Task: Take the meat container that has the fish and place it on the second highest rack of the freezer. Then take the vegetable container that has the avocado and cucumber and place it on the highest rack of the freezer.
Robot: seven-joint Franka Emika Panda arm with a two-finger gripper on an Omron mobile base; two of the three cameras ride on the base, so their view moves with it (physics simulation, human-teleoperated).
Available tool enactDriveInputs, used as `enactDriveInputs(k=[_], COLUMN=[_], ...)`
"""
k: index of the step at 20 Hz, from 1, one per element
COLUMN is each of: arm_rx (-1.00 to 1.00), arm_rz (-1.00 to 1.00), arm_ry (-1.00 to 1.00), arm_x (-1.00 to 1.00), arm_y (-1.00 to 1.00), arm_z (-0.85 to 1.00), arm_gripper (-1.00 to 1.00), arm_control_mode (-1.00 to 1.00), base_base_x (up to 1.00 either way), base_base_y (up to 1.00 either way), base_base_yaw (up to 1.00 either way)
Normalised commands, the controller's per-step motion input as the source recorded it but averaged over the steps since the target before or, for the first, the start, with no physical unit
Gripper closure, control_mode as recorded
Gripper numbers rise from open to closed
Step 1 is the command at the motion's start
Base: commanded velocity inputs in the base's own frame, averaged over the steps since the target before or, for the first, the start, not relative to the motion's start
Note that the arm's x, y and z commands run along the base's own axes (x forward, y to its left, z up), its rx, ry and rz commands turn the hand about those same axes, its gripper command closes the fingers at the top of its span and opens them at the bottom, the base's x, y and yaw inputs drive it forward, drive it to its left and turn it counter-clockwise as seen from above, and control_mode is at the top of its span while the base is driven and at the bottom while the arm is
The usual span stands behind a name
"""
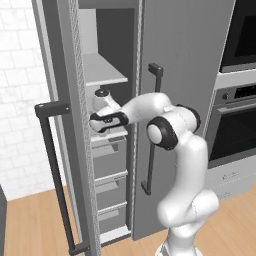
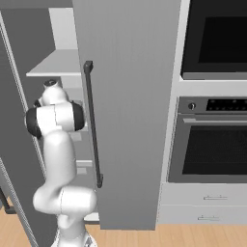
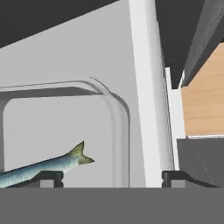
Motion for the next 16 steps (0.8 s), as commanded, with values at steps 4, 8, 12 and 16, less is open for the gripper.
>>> enactDriveInputs(k=[4, 8, 12, 16], arm_rx=[0.17, 0.13, 0.00, 0.00], arm_rz=[-0.23, -0.07, 0.08, 0.21], arm_ry=[0.00, 0.03, 0.13, 0.14], arm_x=[-0.76, -0.77, -0.66, -0.44], arm_y=[-0.20, -0.10, 0.00, 0.00], arm_z=[0.00, 0.12, 0.67, 1.00], arm_gripper=[-1.00, -1.00, -1.00, -1.00], arm_control_mode=[-1.00, -1.00, -1.00, -1.00], base_base_x=[0.00, 0.00, 0.00, 0.00], base_base_y=[0.00, 0.00, 0.00, 0.00], base_base_yaw=[0.00, 0.00, 0.00, 0.00])
